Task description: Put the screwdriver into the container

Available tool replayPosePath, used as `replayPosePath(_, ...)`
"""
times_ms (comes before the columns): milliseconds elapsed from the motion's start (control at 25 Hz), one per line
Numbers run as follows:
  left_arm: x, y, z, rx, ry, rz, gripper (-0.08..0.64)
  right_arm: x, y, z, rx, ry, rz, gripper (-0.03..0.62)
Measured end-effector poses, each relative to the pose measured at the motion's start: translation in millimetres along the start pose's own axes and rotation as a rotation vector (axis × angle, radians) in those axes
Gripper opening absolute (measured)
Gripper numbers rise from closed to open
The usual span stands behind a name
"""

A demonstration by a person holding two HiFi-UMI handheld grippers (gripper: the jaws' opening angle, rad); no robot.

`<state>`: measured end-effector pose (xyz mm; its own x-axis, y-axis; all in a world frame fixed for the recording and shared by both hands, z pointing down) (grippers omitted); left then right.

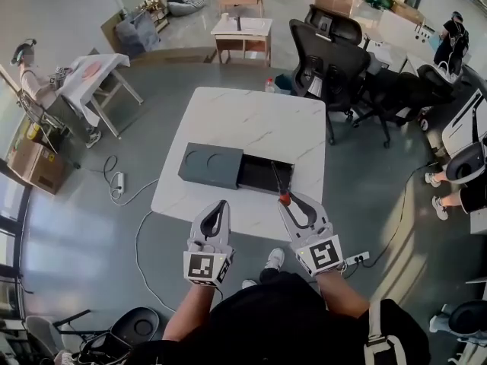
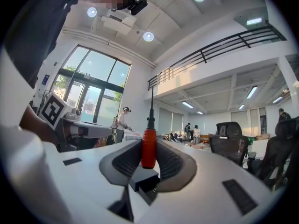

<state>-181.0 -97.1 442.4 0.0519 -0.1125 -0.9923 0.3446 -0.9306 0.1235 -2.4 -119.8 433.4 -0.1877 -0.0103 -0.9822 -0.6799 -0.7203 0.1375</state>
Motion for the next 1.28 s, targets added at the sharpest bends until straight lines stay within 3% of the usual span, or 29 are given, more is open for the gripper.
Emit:
replayPosePath(200,4,42,1,-0.019,0.006,0.006,0.009,2,14,-39,-0.024,-0.025,-0.017,0.101)
replayPosePath(520,10,86,-5,-0.020,0.050,0.030,0.009,-12,19,-87,-0.061,0.049,-0.017,0.101)
replayPosePath(800,1,104,-5,-0.053,-0.028,0.074,0.009,-29,26,-99,-0.051,0.108,-0.006,0.102)
replayPosePath(1000,-2,119,2,-0.089,0.005,0.091,0.009,-38,37,-97,-0.065,0.078,0.030,0.101)
replayPosePath(1280,-6,134,30,-0.151,-0.013,0.095,0.009,-69,63,-90,-0.083,-0.067,0.159,0.101)
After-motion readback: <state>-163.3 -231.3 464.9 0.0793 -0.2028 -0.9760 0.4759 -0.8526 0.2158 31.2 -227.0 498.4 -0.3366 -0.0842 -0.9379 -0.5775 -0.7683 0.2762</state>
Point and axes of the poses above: the fingertips, and each gripper's own axes: y forward along the fingers, z to its left, x out of its top, the point moved 4 cm from there along -y, backward along the fingers, and after that the axes turned 8 degrees about z, right-handed, at the moved point
